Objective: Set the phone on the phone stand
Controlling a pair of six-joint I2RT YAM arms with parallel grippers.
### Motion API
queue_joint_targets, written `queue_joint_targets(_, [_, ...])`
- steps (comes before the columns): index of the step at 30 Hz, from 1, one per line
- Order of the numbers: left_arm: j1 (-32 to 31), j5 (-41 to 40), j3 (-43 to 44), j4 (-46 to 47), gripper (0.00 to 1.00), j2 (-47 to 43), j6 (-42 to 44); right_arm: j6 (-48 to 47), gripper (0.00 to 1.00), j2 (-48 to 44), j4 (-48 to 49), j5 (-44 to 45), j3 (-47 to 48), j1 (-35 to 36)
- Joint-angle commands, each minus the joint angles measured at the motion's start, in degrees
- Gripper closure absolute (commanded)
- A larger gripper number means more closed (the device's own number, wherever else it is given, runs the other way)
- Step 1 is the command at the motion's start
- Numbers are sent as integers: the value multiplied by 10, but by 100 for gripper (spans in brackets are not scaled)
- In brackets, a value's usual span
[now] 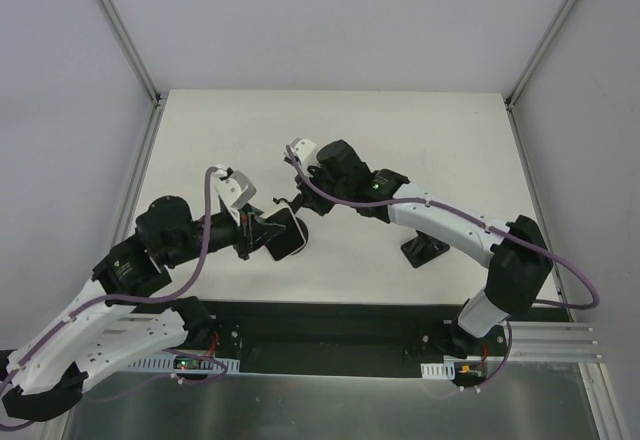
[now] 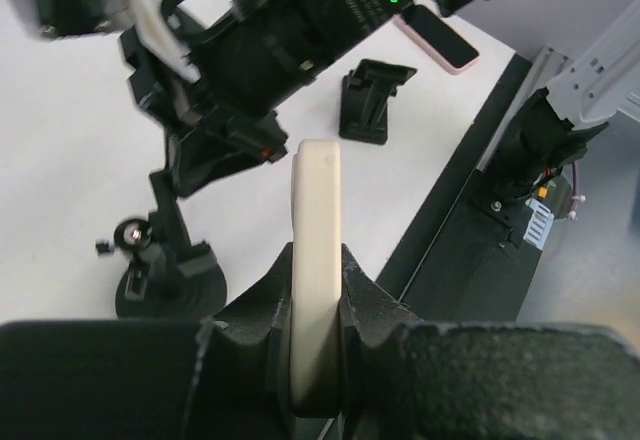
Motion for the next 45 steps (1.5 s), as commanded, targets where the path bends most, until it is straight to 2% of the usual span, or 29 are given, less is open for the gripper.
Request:
queue_joint_targets(1, [-3, 93, -45, 230, 100, 10, 76, -3, 99, -29, 1, -165, 8, -44])
queue_joint_targets(5, [-3, 168, -59, 312, 100, 65, 135, -12, 99, -21, -10, -227, 14, -74])
queue_joint_targets(14, [6, 251, -51, 346, 100, 182, 215, -39, 99, -29, -22, -295, 0, -101])
queue_joint_targets(20, [79, 337, -35, 350, 100, 233, 212, -42, 99, -28, -23, -318, -3, -108])
queue_joint_targets(31, [115, 389, -1, 353, 100, 308, 182, -47, 99, -31, -29, -330, -9, -111])
queue_joint_targets(39, [144, 374, 4, 350, 100, 312, 166, -51, 99, -30, -31, -328, -11, -112])
queue_joint_targets(45, [164, 400, 15, 343, 100, 323, 167, -53, 99, -28, -30, -331, -11, -112])
